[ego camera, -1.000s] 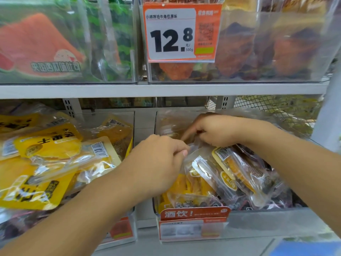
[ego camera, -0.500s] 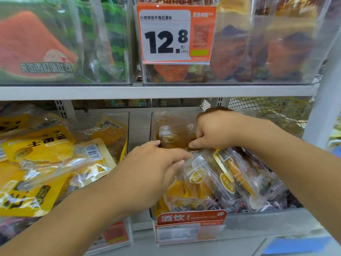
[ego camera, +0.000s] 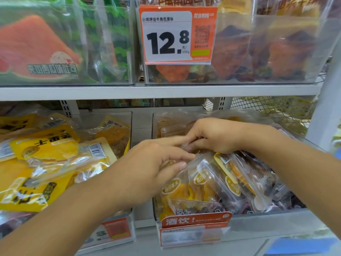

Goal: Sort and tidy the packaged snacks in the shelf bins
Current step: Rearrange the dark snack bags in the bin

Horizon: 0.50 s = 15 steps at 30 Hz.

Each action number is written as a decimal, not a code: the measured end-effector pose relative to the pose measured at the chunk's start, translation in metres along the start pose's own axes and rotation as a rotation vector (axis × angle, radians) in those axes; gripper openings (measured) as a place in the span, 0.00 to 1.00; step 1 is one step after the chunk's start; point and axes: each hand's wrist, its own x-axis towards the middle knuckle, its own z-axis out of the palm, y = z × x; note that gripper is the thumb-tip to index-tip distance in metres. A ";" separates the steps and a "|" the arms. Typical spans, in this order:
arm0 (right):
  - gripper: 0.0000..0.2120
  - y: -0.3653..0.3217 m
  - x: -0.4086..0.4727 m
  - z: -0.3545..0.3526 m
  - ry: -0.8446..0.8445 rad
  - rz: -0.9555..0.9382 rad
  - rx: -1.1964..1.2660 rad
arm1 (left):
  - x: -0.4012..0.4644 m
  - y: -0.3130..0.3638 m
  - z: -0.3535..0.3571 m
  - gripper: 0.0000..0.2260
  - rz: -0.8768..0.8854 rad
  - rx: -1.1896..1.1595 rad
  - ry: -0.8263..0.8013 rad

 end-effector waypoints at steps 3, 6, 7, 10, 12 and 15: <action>0.10 0.007 -0.011 -0.003 0.179 0.040 -0.109 | -0.001 0.000 0.005 0.13 -0.080 0.084 0.060; 0.15 0.010 -0.019 -0.005 0.281 0.133 -0.149 | -0.002 0.000 0.005 0.13 -0.140 0.066 0.120; 0.16 0.009 -0.019 -0.004 0.313 0.155 -0.136 | -0.003 0.000 0.005 0.14 -0.151 0.073 0.128; 0.16 0.009 -0.016 -0.001 0.349 0.202 -0.111 | -0.004 0.002 0.006 0.17 -0.168 0.125 0.133; 0.07 0.012 -0.016 -0.002 0.319 0.198 -0.068 | -0.006 0.005 0.009 0.17 -0.180 0.154 0.123; 0.08 0.009 -0.013 -0.007 0.206 0.174 -0.084 | -0.008 0.008 0.012 0.17 -0.203 0.202 0.141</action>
